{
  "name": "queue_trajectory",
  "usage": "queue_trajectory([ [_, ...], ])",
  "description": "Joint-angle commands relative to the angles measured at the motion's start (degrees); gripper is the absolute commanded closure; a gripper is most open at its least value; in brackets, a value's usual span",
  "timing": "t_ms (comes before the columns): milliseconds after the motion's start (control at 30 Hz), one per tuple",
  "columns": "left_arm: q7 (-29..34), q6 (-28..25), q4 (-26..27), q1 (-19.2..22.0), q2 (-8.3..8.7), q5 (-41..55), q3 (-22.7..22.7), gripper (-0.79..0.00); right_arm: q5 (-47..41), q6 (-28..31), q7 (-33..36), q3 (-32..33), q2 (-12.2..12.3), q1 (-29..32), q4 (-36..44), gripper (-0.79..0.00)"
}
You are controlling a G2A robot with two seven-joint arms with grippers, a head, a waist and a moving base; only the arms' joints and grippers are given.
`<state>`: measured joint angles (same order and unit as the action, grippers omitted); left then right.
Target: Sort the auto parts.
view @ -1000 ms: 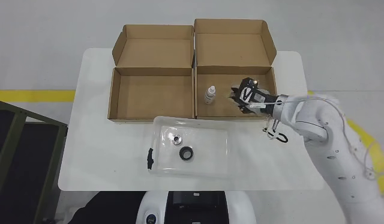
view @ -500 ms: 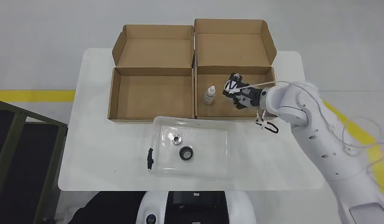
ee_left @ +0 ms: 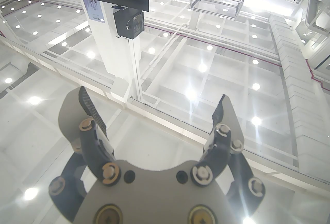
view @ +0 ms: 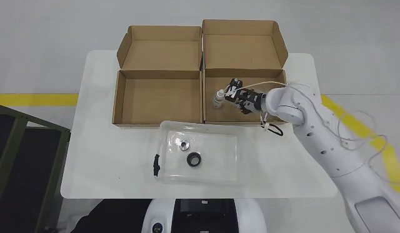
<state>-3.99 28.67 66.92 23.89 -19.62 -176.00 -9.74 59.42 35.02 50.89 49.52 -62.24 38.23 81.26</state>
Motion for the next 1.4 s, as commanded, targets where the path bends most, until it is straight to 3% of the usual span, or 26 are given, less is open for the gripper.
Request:
queue_trajectory([
  [0,0.00,0.00,0.00,0.00,0.00,0.00,0.00,-0.785,0.14,-0.19,0.24,-0.88,-0.34,-0.65,-0.85,0.000],
  [367,0.00,0.00,0.00,0.00,0.00,0.00,0.00,-0.785,0.43,-1.11,0.78,-3.92,-1.87,-3.15,-4.99,0.000],
  [533,0.00,0.00,0.00,0.00,0.00,0.00,0.00,-0.785,0.51,-1.19,0.67,-4.58,-2.32,-3.74,-6.07,-0.215],
  [867,0.00,0.00,0.00,0.00,0.00,0.00,0.00,-0.785,0.64,-1.02,0.40,-4.59,-2.70,-4.05,-6.55,-0.280],
  [1100,0.00,0.00,0.00,0.00,0.00,0.00,0.00,-0.785,1.15,-0.85,1.13,-1.43,-1.60,-2.10,-1.74,-0.296],
  [1367,0.00,0.00,0.00,0.00,0.00,0.00,0.00,-0.785,-0.26,0.83,2.39,6.82,1.18,4.47,10.28,-0.292],
])
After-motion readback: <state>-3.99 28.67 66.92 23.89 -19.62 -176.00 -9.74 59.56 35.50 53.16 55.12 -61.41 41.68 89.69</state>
